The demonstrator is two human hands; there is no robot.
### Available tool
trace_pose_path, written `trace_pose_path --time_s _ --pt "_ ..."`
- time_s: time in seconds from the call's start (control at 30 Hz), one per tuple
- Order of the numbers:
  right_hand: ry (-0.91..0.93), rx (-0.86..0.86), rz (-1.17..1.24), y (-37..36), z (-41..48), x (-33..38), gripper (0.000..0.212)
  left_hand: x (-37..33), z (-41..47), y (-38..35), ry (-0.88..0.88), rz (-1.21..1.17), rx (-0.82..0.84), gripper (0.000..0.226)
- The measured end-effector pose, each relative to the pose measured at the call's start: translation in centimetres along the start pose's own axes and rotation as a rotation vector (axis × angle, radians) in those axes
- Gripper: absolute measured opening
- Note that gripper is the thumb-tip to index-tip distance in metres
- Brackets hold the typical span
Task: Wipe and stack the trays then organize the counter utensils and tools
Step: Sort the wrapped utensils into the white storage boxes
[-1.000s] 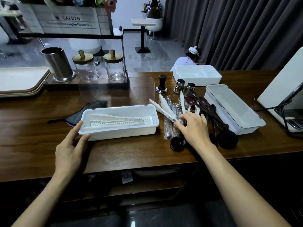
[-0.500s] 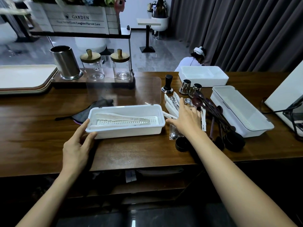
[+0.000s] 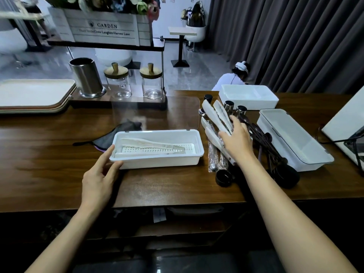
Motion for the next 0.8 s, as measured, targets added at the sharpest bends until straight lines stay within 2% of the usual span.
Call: trace_pose_path --time_s 0.17,0.37,0.47,0.57,0.67,0.8 --pt "0.033 -0.053 0.161 3.1 -1.2 0.5 0.071 0.1 0.0 0.1 0.014 0.001 0.005 0.052" --pt "0.243 0.072 0.201 4.0 -4.6 4.4 0.039 -0.3 0.0 0.2 0.015 -0.017 0.006 0.052" --pt "0.395 0.205 0.082 1.1 -5.9 7.3 0.030 -0.2 0.1 0.3 0.004 -0.001 0.011 0.054" --pt "0.517 0.331 -0.072 -2.9 -6.2 9.9 0.034 0.0 0.1 0.2 0.009 -0.004 0.017 0.055" --pt "0.513 0.405 -0.099 -6.2 -5.8 12.3 0.038 0.4 0.2 0.2 -0.004 -0.006 0.003 0.054" --pt "0.483 0.483 -0.007 -8.9 -5.3 14.9 0.027 0.5 0.3 0.2 -0.031 -0.004 -0.024 0.056"
Point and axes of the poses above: each hand's wrist, its own z-axis towards the middle knuckle, its own y-axis out of the back of the hand, x = y × z, the point moved 3 cm from there along z, towards the middle knuckle, and after that the axes turned 7 degrees about -y, right-handed, at the moved point
